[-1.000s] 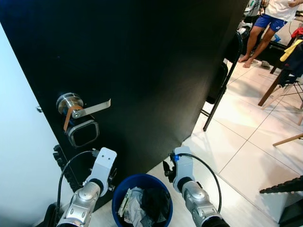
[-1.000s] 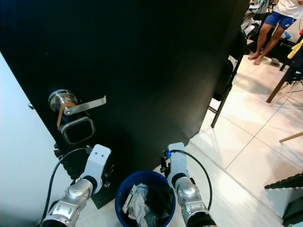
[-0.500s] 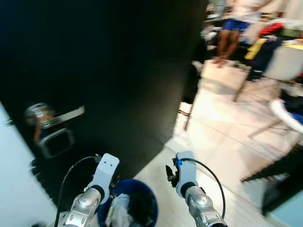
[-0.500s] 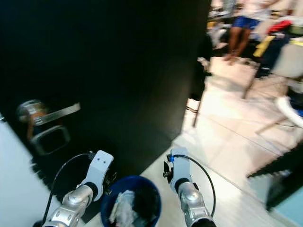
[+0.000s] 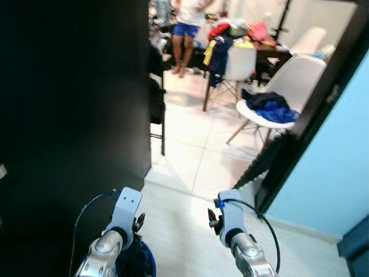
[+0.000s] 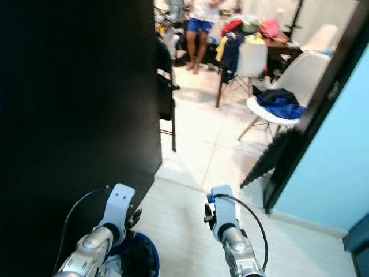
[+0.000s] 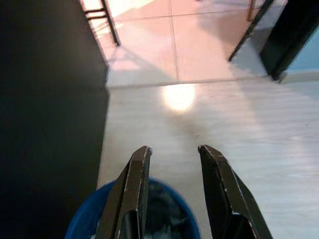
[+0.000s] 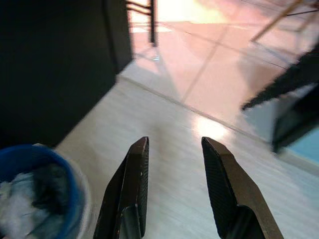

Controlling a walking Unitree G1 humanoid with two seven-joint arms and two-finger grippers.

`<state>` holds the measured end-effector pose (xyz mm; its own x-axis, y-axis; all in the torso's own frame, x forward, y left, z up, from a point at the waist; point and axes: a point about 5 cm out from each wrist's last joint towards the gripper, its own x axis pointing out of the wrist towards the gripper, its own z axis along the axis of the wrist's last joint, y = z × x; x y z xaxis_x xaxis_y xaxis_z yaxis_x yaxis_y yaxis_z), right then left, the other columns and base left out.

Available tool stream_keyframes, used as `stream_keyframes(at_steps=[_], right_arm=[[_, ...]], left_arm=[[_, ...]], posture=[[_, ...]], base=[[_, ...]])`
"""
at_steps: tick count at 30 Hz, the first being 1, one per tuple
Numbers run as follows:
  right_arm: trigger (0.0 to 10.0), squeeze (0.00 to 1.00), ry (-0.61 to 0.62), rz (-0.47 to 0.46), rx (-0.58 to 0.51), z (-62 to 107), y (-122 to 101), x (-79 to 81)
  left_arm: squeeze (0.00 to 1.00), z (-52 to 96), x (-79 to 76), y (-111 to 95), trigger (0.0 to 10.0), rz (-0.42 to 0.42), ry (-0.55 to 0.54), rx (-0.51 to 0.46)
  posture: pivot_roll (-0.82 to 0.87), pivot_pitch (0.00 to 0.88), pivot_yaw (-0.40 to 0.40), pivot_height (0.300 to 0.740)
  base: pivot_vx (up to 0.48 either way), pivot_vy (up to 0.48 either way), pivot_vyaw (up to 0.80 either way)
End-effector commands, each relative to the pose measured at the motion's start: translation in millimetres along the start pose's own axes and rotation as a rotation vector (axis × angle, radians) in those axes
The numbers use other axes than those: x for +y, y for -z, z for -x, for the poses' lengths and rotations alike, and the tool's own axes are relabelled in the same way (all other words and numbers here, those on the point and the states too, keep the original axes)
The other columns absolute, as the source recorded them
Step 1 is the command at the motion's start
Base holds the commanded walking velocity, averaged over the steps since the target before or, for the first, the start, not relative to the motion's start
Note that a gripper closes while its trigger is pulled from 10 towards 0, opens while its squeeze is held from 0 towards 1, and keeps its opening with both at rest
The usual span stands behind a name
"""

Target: Clean up the room

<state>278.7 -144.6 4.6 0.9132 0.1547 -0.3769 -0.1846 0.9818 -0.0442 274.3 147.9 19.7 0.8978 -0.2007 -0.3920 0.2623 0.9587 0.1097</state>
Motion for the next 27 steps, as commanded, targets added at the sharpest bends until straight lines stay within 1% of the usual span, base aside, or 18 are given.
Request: stream_keyframes(at_steps=[1,3,6,10,11,12,13,15,18,19,22,25,27], right_arm=[[10.0,0.0,0.011,0.006,0.003,1.6,0,-2.3],[10.0,0.0,0.027,0.005,0.007,2.8,1,-5.1],[10.0,0.0,0.042,0.003,0.011,3.8,2,-6.9],[10.0,0.0,0.047,0.003,0.013,4.4,2,-7.3],[10.0,0.0,0.05,0.003,0.015,4.9,2,-7.5],[10.0,0.0,0.05,0.003,0.015,4.9,2,-7.5],[10.0,0.0,0.054,0.003,0.017,5.6,2,-8.2],[10.0,0.0,0.054,0.003,0.017,5.6,2,-8.2],[10.0,0.0,0.059,0.009,0.019,6.8,2,-9.7],[10.0,0.0,0.059,0.009,0.019,6.8,2,-9.7],[10.0,0.0,0.057,0.028,0.023,7.6,1,-12.0],[10.0,0.0,0.055,0.033,0.023,7.4,0,-12.3],[10.0,0.0,0.051,0.039,0.024,6.9,-1,-12.0]], left_arm=[[0.0,-1.2,-1.9,1,10.0,0.008,-0.009,0.005],[0.0,-1.7,3.7,-3,10.0,-0.004,-0.068,-0.025],[0.0,-1.1,7.7,-6,10.0,-0.001,-0.098,-0.041],[0.0,-0.7,8.5,-6,10.0,0.004,-0.1,-0.043],[0.0,-0.3,8.6,-5,10.0,0.023,-0.1,-0.037],[0.0,-0.3,8.6,-5,10.0,0.023,-0.1,-0.037],[0.0,-0.1,7.6,-3,10.0,0.042,-0.09,-0.017],[0.0,-0.1,7.6,-3,10.0,0.042,-0.09,-0.017],[0.0,-0.3,4.6,0,10.0,0.079,-0.064,0.006],[0.0,-0.3,4.6,0,10.0,0.079,-0.064,0.006],[0.0,-0.4,2.1,-4,10.0,0.027,-0.068,-0.031],[0.0,-0.4,2.5,-3,10.0,0.021,-0.084,-0.034],[0.0,0.0,6.1,-2,10.0,0.038,-0.129,-0.033]], posture=[[0.03,0.0,-0.053,0.738],[0.03,0.0,-0.054,0.738],[0.03,0.0,-0.055,0.738],[0.03,0.0,-0.055,0.738],[0.03,0.0,-0.056,0.738],[0.03,0.0,-0.056,0.738],[0.02,0.0,-0.056,0.738],[0.02,0.0,-0.056,0.738],[0.02,0.0,-0.065,0.738],[0.02,0.0,-0.065,0.738],[0.02,0.002,-0.075,0.738],[0.02,0.003,-0.076,0.738],[0.02,0.003,-0.076,0.738]], base=[[0.0,0.0,-0.8],[0.0,0.0,-0.8],[0.0,0.0,-0.8],[0.0,0.0,-0.8],[0.0,0.0,-0.8],[0.0,0.0,-0.8],[0.0,0.0,-0.8],[0.0,0.0,-0.8],[0.0,0.0,-0.8],[0.0,0.0,-0.8],[0.0,0.0,-0.8],[0.0,0.0,-0.8],[0.0,0.0,-0.8]])
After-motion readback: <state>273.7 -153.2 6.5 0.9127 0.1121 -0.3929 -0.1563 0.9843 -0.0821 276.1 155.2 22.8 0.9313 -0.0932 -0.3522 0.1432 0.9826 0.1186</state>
